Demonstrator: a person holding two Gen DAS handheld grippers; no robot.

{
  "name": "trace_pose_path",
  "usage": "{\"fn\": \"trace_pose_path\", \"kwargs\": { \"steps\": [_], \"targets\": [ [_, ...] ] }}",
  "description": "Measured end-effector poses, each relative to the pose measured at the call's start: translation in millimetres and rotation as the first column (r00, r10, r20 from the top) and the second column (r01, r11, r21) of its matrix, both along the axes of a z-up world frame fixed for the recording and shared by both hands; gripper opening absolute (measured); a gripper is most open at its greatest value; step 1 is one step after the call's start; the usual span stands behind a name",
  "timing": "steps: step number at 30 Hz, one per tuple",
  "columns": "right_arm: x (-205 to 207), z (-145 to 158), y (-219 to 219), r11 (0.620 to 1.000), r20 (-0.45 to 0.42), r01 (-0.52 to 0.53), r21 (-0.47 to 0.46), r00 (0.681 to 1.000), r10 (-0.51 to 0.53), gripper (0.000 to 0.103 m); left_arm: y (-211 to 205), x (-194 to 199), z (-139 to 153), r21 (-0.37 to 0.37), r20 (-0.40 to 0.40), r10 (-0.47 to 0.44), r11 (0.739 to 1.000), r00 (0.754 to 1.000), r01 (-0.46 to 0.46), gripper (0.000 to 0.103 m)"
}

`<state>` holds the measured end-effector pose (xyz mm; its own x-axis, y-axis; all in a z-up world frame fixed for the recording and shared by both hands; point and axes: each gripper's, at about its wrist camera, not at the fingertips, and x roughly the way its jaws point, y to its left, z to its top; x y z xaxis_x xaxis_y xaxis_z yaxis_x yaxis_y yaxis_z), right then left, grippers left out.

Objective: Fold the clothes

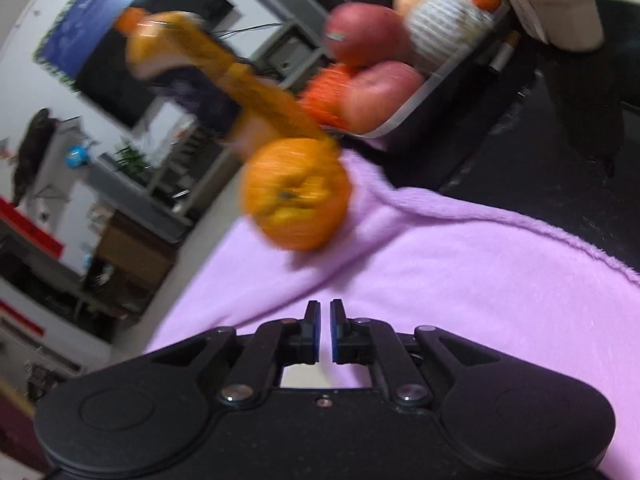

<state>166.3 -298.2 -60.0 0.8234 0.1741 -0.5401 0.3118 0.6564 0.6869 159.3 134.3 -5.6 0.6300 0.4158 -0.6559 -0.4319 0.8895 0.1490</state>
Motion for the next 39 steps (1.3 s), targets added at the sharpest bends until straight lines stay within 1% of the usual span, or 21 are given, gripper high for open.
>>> {"fn": "trace_pose_path", "kwargs": {
  "steps": [3, 5, 7, 9, 12, 14, 15, 16, 18, 19, 21, 23, 25, 26, 27, 28, 30, 32, 34, 36, 39],
  "targets": [
    [-18, 49, 11, 0.994, 0.056, -0.107, -0.017, 0.993, 0.108, 0.013, -6, -36, 37, 0.016, 0.025, -0.106, 0.994, 0.994, 0.105, 0.025],
    [-41, 77, 15, 0.984, 0.091, -0.176, -0.034, 0.980, 0.179, 0.015, -9, -62, 56, 0.016, 0.037, -0.171, 0.985, 0.985, 0.171, 0.026],
    [-64, 103, 19, 0.969, 0.123, -0.241, -0.052, 0.962, 0.246, 0.019, -7, -87, 62, -0.005, 0.035, -0.223, 0.975, 0.974, 0.223, 0.026],
    [-88, 116, 22, 0.960, 0.133, -0.272, -0.061, 0.951, 0.278, 0.024, -5, -103, 54, -0.042, 0.021, -0.251, 0.967, 0.968, 0.252, 0.025],
    [-107, 106, 24, 0.958, 0.118, -0.285, -0.019, 0.951, 0.285, 0.027, -7, -107, 24, -0.165, -0.020, -0.253, 0.955, 0.967, 0.246, 0.023],
    [-107, 83, 28, 0.952, 0.066, -0.306, 0.019, 0.950, 0.304, 0.027, -12, -102, 3, -0.254, -0.059, -0.259, 0.938, 0.964, 0.236, 0.017],
    [-104, 67, 32, 0.947, 0.026, -0.316, 0.047, 0.949, 0.316, 0.026, -19, -101, -6, -0.272, -0.070, -0.275, 0.930, 0.959, 0.247, 0.019],
    [-101, 52, 36, 0.942, -0.009, -0.328, 0.070, 0.944, 0.330, 0.025, -26, -99, -13, -0.271, -0.080, -0.286, 0.928, 0.955, 0.255, 0.019],
    [-94, 25, 43, 0.930, -0.082, -0.344, 0.126, 0.931, 0.355, 0.016, -36, -95, -22, -0.262, -0.082, -0.300, 0.927, 0.951, 0.269, 0.019],
    [-91, 15, 46, 0.920, -0.098, -0.356, 0.163, 0.922, 0.374, 0.016, -41, -93, -26, -0.250, -0.080, -0.305, 0.928, 0.949, 0.277, 0.019],
    [-82, 4, 57, 0.898, -0.111, -0.398, 0.185, 0.900, 0.422, 0.016, -52, -89, -34, -0.218, -0.084, -0.323, 0.929, 0.943, 0.299, 0.019],
    [-73, -4, 67, 0.881, -0.127, -0.433, 0.191, 0.879, 0.460, 0.016, -60, -84, -44, -0.195, -0.123, -0.339, 0.930, 0.933, 0.312, 0.020],
    [-67, -16, 70, 0.876, -0.159, -0.431, 0.215, 0.870, 0.467, 0.016, -65, -85, -50, -0.156, -0.144, -0.348, 0.933, 0.927, 0.326, 0.025],
    [-66, -21, 68, 0.880, -0.176, -0.422, 0.220, 0.870, 0.461, 0.013, -67, -88, -50, -0.129, -0.146, -0.356, 0.932, 0.923, 0.339, 0.026],
    [-66, -25, 65, 0.882, -0.185, -0.412, 0.230, 0.871, 0.455, 0.005, -68, -90, -50, -0.115, -0.150, -0.362, 0.930, 0.920, 0.348, 0.029],
    [-67, -29, 60, 0.884, -0.193, -0.401, 0.239, 0.873, 0.448, 0.003, -66, -94, -49, -0.111, -0.153, -0.364, 0.930, 0.919, 0.350, 0.030],
    [-72, -29, 47, 0.895, -0.200, -0.371, 0.247, 0.885, 0.421, 0.002, -57, -101, -47, -0.127, -0.160, -0.355, 0.933, 0.921, 0.338, 0.033],
    [-84, -25, 32, 0.921, -0.209, -0.330, 0.207, 0.905, 0.371, 0.003, -47, -110, -43, -0.139, -0.171, -0.326, 0.942, 0.930, 0.305, 0.033],
    [-98, -18, 17, 0.949, -0.226, -0.278, 0.146, 0.925, 0.306, 0.007, -39, -122, -40, -0.112, -0.191, -0.279, 0.959, 0.941, 0.261, 0.032],
    [-115, -7, 4, 0.969, -0.228, -0.236, 0.067, 0.942, 0.246, 0.019, -32, -134, -36, -0.092, -0.192, -0.244, 0.969, 0.951, 0.230, 0.021],
    [-141, 7, -8, 0.974, -0.166, -0.221, 0.049, 0.960, 0.226, 0.019, -33, -149, -27, -0.109, -0.140, -0.261, 0.963, 0.955, 0.247, 0.020]
  ]
}}
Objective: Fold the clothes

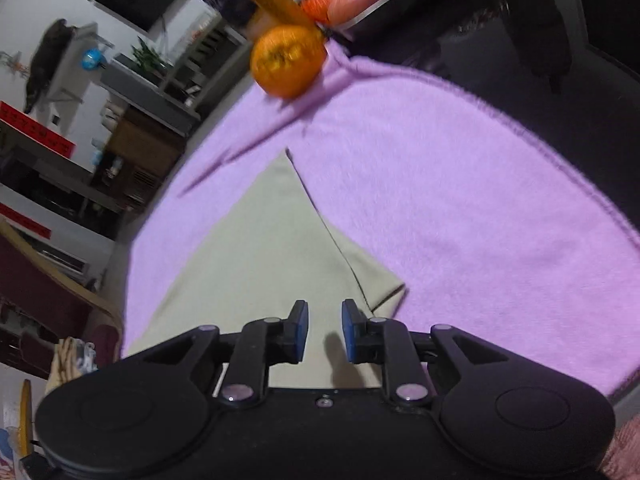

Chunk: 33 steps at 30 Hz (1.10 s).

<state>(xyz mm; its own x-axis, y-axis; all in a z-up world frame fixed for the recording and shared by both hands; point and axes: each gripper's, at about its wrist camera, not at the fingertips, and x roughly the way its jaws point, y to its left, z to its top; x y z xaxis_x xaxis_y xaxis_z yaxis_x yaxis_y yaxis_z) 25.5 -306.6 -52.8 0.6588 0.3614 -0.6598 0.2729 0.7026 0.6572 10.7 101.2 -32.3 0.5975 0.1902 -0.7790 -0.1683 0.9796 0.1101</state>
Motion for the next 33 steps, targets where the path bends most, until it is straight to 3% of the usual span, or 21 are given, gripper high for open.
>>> {"fn": "trace_pose_path", "kwargs": {
  "steps": [2, 6, 8, 9, 10, 12, 18, 24, 27, 29, 33],
  "targets": [
    [-14, 2, -5, 0.999, 0.033, 0.000, 0.039, 0.999, -0.001, 0.021, -12, -2, 5, -0.029, 0.025, -0.054, 0.998, 0.998, 0.055, 0.022],
    [-21, -10, -7, 0.987, 0.007, -0.024, 0.160, 1.000, 0.023, 0.022, -43, 0, 2, -0.034, 0.026, -0.159, 0.987, 0.987, 0.160, 0.025],
    [-20, -8, -13, 0.991, 0.012, 0.023, 0.132, 1.000, -0.025, 0.026, -59, 2, -2, -0.027, 0.015, -0.209, 0.978, 0.978, 0.209, 0.025],
    [-20, -6, -19, 0.992, 0.018, 0.071, 0.105, 0.997, -0.073, 0.036, -68, 3, -4, -0.023, 0.009, -0.233, 0.972, 0.972, 0.234, 0.025],
    [-19, -7, -25, 0.989, 0.019, 0.118, 0.091, 0.993, -0.120, 0.039, -74, 3, -7, -0.018, -0.001, -0.252, 0.968, 0.968, 0.252, 0.025],
    [-14, -14, -37, 0.979, -0.005, 0.175, 0.109, 0.985, -0.175, 0.040, -81, 4, -12, -0.010, -0.019, -0.277, 0.961, 0.961, 0.277, 0.025],
    [6, -38, -30, 0.980, -0.071, 0.127, 0.151, 0.991, -0.117, 0.040, -78, 7, -17, -0.039, -0.043, -0.268, 0.963, 0.963, 0.266, 0.027],
    [-5, -36, -23, 0.982, -0.091, 0.099, 0.159, 0.992, -0.085, 0.040, -78, 7, -17, -0.041, -0.047, -0.267, 0.963, 0.963, 0.265, 0.027],
    [-22, -24, -17, 0.989, -0.084, 0.088, 0.117, 0.993, -0.078, 0.040, -79, 7, -17, -0.037, -0.051, -0.266, 0.964, 0.963, 0.265, 0.027],
    [-31, -22, -10, 0.987, -0.067, 0.057, 0.149, 0.997, -0.047, 0.040, -80, 8, -17, -0.032, -0.053, -0.267, 0.964, 0.962, 0.266, 0.027],
    [-21, -34, 4, 0.984, -0.116, 0.005, 0.180, 0.993, 0.016, 0.040, -82, 7, -17, -0.027, -0.055, -0.268, 0.963, 0.962, 0.267, 0.027]
  ]
}}
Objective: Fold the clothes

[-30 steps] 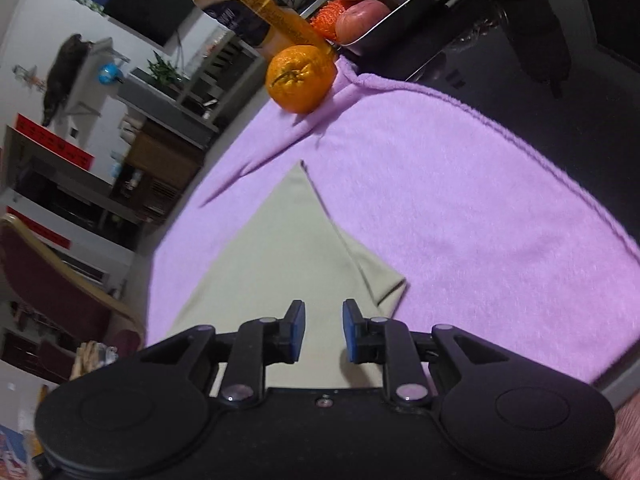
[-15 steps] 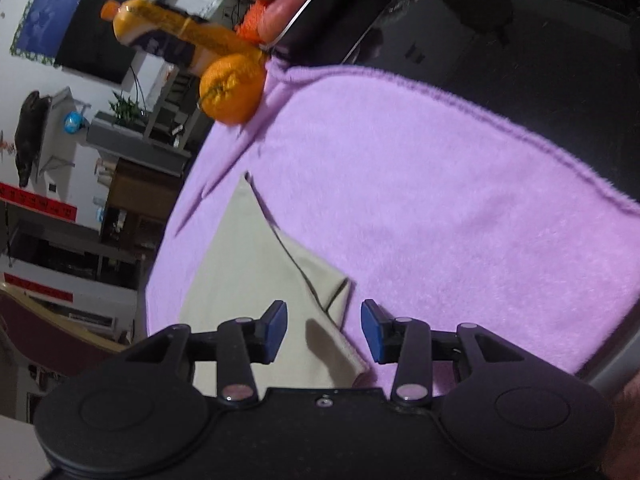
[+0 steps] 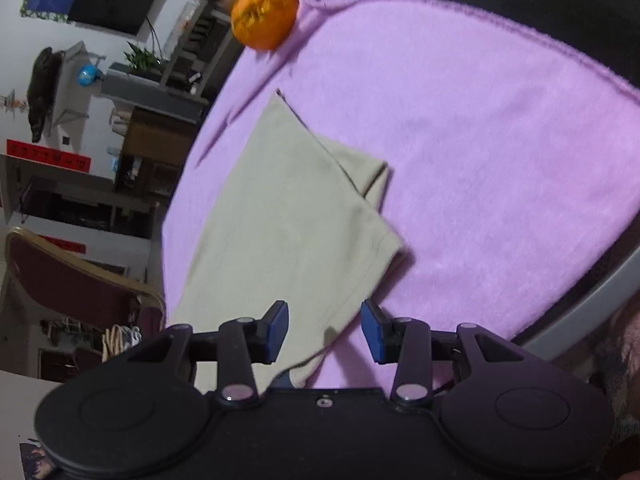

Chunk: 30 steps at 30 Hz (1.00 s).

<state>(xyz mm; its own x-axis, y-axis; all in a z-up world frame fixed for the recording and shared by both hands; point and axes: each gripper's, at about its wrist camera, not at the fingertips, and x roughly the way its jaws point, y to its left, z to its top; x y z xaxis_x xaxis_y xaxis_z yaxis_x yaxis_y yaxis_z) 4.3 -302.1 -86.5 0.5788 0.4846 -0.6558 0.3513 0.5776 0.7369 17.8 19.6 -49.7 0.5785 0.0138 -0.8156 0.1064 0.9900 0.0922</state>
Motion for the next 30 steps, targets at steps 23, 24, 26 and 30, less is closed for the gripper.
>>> {"fn": "trace_pose_path", "kwargs": {
  "steps": [23, 24, 26, 30],
  "targets": [
    [-9, -17, 31, 0.971, 0.092, 0.228, 0.072, 0.968, -0.234, 0.036, 1, 1, 1, -0.003, -0.012, -0.003, 1.000, 1.000, 0.003, 0.028],
    [-6, -19, 32, 0.975, 0.092, 0.212, 0.072, 0.972, -0.218, 0.037, 1, 1, 1, -0.003, -0.012, -0.003, 1.000, 1.000, 0.003, 0.028],
    [0, -25, 33, 0.975, 0.089, 0.177, 0.134, 0.978, -0.190, 0.037, 2, 1, 1, -0.004, -0.013, -0.002, 1.000, 1.000, 0.002, 0.028],
    [7, -27, 31, 0.968, 0.098, 0.203, 0.149, 0.971, -0.218, 0.037, 3, 1, 1, -0.013, -0.017, 0.000, 1.000, 1.000, 0.000, 0.028]
  ]
}}
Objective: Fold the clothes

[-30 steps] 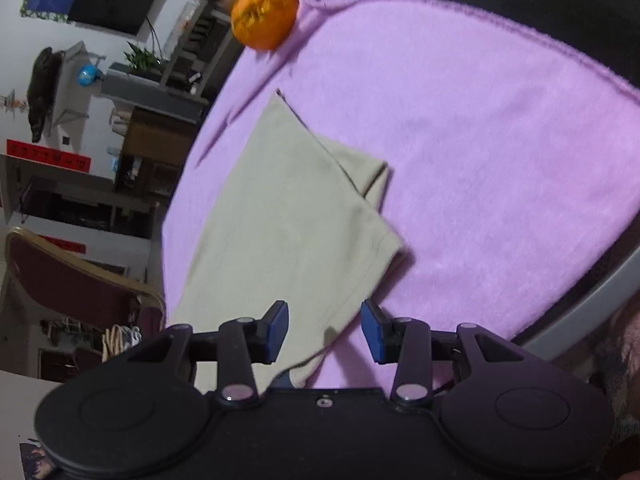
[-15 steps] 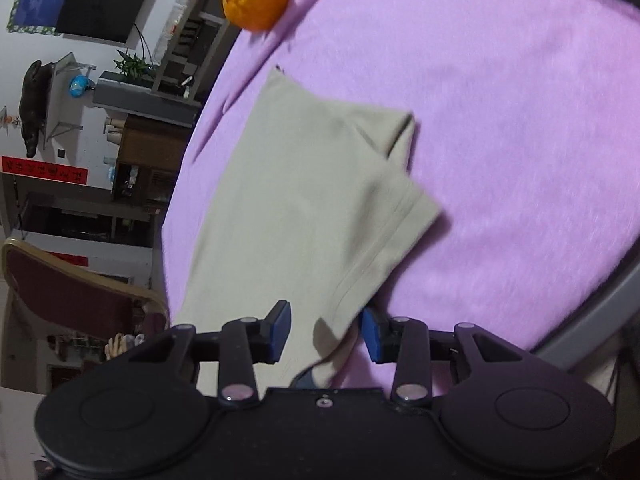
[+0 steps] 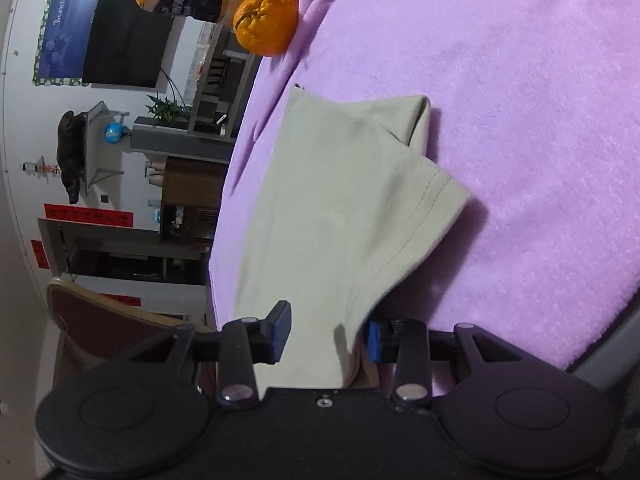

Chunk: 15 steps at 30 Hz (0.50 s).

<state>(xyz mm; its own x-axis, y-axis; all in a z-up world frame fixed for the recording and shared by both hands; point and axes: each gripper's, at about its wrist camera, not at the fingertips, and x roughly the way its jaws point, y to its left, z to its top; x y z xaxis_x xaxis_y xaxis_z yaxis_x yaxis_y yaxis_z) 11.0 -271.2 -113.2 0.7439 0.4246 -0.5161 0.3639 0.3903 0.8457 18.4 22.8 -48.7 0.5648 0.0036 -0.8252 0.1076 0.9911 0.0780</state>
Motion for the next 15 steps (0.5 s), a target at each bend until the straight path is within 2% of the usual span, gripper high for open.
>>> {"fn": "trace_pose_path", "kwargs": {
  "steps": [2, 5, 10, 11, 12, 13, 15],
  "targets": [
    [2, 1, -2, 0.999, 0.009, 0.033, -0.021, 0.999, -0.033, 0.037, 1, 0, 0, -0.005, -0.002, 0.001, 1.000, 1.000, -0.001, 0.028],
    [4, 10, -11, 0.989, 0.053, 0.112, -0.100, 0.993, -0.107, 0.038, 2, 0, 0, -0.009, -0.005, 0.001, 1.000, 1.000, -0.001, 0.028],
    [17, 4, -19, 0.975, 0.067, 0.178, -0.131, 0.983, -0.171, 0.038, 3, -1, -1, -0.009, -0.003, -0.005, 1.000, 1.000, 0.005, 0.028],
    [19, 0, -21, 0.974, 0.059, 0.190, -0.119, 0.981, -0.185, 0.032, 3, -1, -1, -0.010, -0.001, -0.008, 1.000, 1.000, 0.008, 0.028],
    [20, -3, -23, 0.975, 0.055, 0.196, -0.106, 0.980, -0.191, 0.014, 4, -2, -1, -0.013, -0.001, -0.012, 1.000, 1.000, 0.012, 0.028],
    [19, -5, -27, 0.977, 0.057, 0.185, -0.108, 0.982, -0.180, 0.009, 5, -2, 0, -0.017, -0.002, -0.015, 1.000, 1.000, 0.015, 0.028],
    [18, -1, -25, 0.973, 0.050, 0.183, -0.139, 0.983, -0.178, 0.007, 13, -5, 3, -0.045, -0.015, -0.009, 0.999, 1.000, 0.008, 0.026]
  ]
}}
